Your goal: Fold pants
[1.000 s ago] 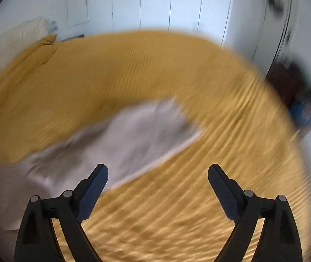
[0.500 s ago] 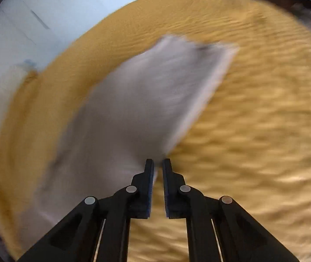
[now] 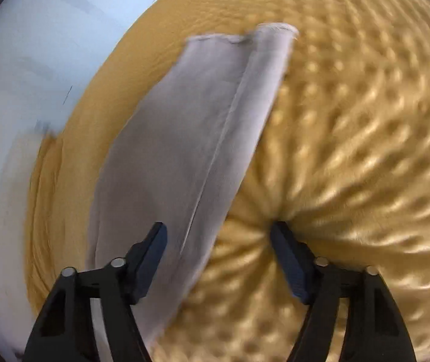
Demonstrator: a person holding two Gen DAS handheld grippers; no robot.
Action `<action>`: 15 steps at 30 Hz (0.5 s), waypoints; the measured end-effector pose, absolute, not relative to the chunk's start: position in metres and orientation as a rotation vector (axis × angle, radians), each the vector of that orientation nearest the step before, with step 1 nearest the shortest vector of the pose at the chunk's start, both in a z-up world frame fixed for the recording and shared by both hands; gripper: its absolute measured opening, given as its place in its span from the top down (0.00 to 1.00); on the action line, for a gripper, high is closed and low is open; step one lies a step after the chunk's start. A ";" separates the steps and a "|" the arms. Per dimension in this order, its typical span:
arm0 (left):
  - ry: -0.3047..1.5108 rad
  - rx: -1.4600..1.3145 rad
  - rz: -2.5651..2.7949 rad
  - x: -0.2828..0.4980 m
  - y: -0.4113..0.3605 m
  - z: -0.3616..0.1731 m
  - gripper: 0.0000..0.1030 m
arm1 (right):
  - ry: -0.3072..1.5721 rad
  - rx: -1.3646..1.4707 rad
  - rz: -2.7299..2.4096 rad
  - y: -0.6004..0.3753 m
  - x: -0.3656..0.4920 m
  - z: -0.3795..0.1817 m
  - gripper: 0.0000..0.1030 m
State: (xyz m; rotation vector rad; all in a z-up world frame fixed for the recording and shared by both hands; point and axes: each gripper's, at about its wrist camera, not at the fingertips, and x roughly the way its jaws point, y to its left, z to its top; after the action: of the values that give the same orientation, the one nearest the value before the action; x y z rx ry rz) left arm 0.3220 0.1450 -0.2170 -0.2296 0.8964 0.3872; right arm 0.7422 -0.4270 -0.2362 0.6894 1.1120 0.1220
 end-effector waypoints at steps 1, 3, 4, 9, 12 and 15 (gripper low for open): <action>0.907 -0.225 0.387 0.324 0.144 -0.217 0.01 | 1.080 0.675 0.130 -0.428 0.742 -0.229 0.93; 0.900 -0.239 0.376 0.323 0.146 -0.218 0.01 | 0.996 0.589 0.117 -0.431 0.730 -0.204 0.99; 0.896 -0.243 0.373 0.322 0.146 -0.218 0.01 | 0.980 0.549 0.109 -0.432 0.727 -0.196 0.99; 0.911 -0.224 0.377 0.324 0.146 -0.217 0.01 | 1.101 0.437 0.009 -0.458 0.688 -0.209 0.95; 0.928 -0.215 0.403 0.320 0.146 -0.200 0.02 | 1.013 0.275 -0.101 -0.453 0.676 -0.177 0.56; 0.817 -0.238 0.441 0.306 0.150 -0.177 0.02 | 0.881 0.171 0.039 -0.412 0.657 -0.138 0.55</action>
State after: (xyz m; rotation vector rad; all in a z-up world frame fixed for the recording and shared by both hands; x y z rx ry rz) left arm 0.3062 0.1498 -0.1772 -0.2375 0.8173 0.4414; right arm 0.6572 -0.4117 -0.1382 0.1714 0.8807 0.0395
